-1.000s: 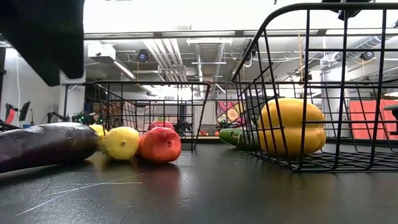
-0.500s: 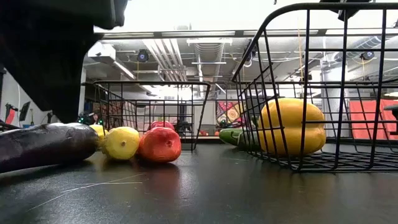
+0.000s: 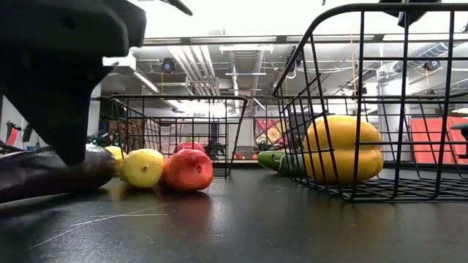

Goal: Sort produce into baskets
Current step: Put the eggplant into the bottom black wire basket

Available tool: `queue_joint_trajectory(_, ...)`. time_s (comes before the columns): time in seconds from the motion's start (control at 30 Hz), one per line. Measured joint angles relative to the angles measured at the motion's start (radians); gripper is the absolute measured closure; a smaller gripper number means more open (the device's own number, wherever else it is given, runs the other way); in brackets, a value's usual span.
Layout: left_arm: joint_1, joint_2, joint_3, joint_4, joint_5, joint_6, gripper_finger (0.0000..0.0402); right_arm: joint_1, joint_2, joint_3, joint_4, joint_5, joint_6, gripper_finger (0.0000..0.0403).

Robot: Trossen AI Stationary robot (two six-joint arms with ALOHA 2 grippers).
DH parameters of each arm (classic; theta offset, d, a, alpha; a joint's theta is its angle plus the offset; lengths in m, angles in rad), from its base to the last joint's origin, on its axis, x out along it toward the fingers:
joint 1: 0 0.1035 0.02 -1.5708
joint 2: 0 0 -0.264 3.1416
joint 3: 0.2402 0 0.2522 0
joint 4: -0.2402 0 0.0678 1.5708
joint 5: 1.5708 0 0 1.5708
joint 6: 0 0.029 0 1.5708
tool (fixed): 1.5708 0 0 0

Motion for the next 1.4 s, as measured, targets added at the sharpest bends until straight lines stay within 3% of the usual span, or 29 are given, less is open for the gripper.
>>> queue_joint_trajectory(0.33,0.004,0.000,-0.042,0.075,0.001,0.023,0.0061,0.000,0.000,-0.002,0.011,-0.001,0.001,0.0393)
queue_joint_trajectory(1.1,0.008,0.000,-0.045,0.088,0.001,0.043,0.0239,0.000,0.000,-0.002,0.014,-0.003,-0.006,0.0393)
queue_joint_trajectory(1.4,0.002,-0.023,-0.036,0.066,0.002,0.106,0.0254,0.000,0.000,-0.002,0.014,-0.002,-0.017,0.0393)
